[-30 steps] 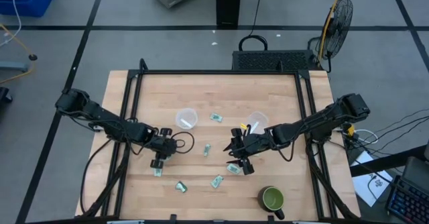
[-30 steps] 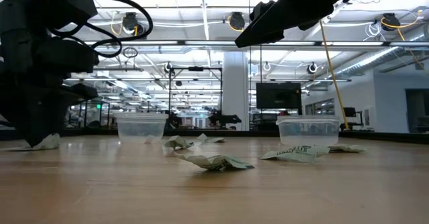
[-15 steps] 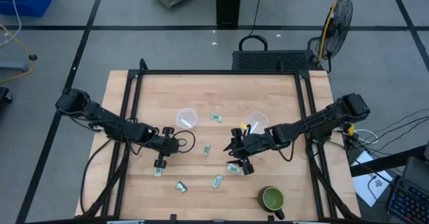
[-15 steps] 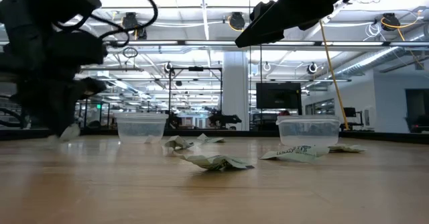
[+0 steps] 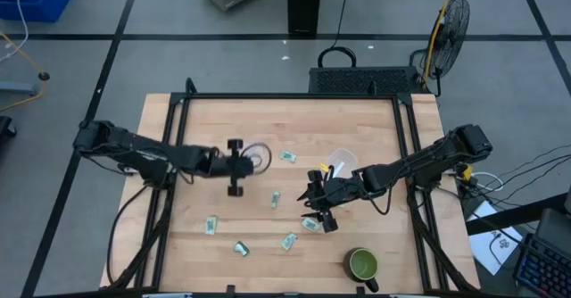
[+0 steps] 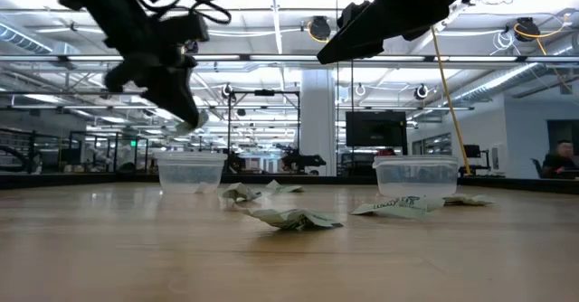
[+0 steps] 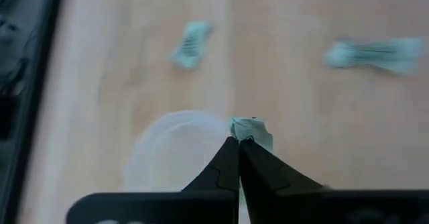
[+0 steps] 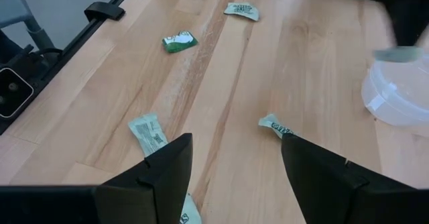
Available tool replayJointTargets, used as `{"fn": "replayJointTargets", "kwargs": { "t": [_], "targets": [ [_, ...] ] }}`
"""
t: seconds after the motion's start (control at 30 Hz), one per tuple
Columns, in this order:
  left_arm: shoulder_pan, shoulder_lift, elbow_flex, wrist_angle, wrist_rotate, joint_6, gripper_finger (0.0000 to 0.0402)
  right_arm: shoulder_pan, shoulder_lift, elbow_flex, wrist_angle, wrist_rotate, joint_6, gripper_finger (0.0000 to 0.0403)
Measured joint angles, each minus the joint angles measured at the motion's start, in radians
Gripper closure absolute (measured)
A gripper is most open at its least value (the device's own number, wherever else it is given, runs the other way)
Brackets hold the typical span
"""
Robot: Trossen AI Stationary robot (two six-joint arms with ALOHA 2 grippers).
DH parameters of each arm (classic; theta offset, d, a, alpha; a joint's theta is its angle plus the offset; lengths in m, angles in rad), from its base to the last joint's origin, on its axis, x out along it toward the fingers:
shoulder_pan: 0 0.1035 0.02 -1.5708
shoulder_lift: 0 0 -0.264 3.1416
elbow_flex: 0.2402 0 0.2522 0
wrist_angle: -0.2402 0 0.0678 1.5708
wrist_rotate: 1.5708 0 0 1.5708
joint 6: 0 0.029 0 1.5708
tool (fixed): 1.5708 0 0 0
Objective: Pick and place Stevia / Truvia into bins
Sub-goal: Put the white stevia packet into the left transparent container
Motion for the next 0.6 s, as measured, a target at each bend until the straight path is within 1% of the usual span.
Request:
{"fn": "replayJointTargets", "kwargs": {
  "t": [0.07,0.13,0.2,0.3,0.4,0.6],
  "targets": [
    [0.069,0.0,0.006,-0.012,0.009,0.017,0.0396,0.0,0.0,0.0,0.0,0.0,0.022,0.0179],
    [0.138,0.0,0.006,-0.013,0.039,0.031,0.0388,0.0,0.0,0.0,0.0,0.0,0.035,0.0179],
    [0.199,0.0,0.007,-0.016,0.095,0.04,0.0377,0.0,0.0,0.0,0.0,0.0,0.038,0.0179],
    [0.263,0.0,0.006,-0.022,0.209,0.041,0.0367,0.0,0.0,0.0,0.0,0.0,0.02,0.0179],
    [0.29,0.0,0.006,-0.022,0.27,0.044,0.0365,0.0,0.0,0.0,0.0,0.0,-0.007,0.0179],
    [0.293,0.014,0.005,-0.02,0.275,0.046,0.0364,0.0,-0.001,-0.017,0.009,0.074,-0.004,0.0179]
  ]
}}
